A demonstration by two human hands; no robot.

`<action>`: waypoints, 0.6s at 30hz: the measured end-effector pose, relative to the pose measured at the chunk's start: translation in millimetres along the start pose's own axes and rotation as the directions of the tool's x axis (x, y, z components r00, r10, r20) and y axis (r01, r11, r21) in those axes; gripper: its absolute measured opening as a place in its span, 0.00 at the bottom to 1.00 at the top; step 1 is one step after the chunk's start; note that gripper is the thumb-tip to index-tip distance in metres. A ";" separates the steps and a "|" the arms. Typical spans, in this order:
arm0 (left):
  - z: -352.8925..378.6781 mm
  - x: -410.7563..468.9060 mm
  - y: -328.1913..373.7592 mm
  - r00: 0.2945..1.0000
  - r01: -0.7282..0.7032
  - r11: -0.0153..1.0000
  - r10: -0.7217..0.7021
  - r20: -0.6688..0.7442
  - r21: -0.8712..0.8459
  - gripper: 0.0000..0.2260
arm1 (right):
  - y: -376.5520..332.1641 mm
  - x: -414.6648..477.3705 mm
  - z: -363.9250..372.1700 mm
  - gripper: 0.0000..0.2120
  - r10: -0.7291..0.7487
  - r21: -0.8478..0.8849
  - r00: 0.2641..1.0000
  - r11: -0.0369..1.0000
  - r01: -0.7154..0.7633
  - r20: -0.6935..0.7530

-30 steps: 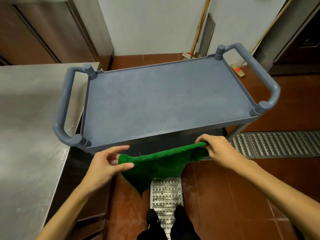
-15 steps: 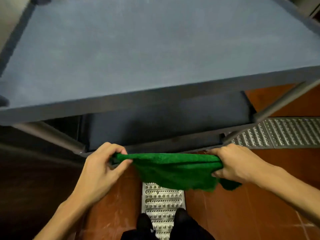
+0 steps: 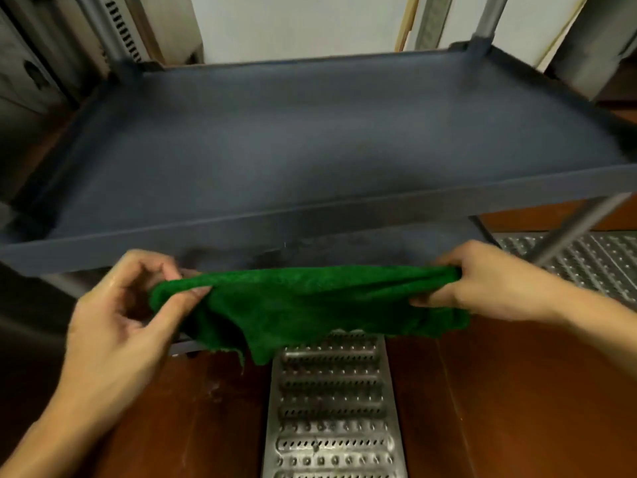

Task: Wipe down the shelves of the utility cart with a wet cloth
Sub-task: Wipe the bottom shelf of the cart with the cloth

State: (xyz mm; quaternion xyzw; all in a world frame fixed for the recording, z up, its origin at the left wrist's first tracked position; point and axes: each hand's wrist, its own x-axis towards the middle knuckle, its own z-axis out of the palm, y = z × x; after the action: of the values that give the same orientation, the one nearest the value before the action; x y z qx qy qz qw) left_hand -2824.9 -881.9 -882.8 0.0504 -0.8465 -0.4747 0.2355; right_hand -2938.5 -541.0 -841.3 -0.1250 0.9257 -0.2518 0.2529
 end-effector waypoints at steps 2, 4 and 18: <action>5.3 -2.0 -30.0 1.000 0.005 1.000 -0.005 -0.031 0.013 0.12 | 5.4 10.4 10.1 0.06 -0.015 0.135 1.000 0.991 0.015 0.000; 10.1 -2.1 -51.3 1.000 0.008 1.000 -0.009 -0.030 -0.019 0.13 | 14.1 21.1 20.8 0.07 -0.080 0.215 0.997 0.974 0.076 0.008; 35.9 22.3 -124.2 0.918 0.395 0.890 -0.372 0.136 -0.229 0.22 | 50.8 113.9 91.1 0.18 -0.220 0.622 0.962 0.780 0.072 0.164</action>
State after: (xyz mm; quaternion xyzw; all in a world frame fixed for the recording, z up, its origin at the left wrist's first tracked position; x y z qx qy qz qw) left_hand -2877.8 -928.4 -993.4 0.1652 -0.7623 -0.6171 0.1038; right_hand -2991.1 -575.8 -982.2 -0.1366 0.7469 -0.5398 0.3634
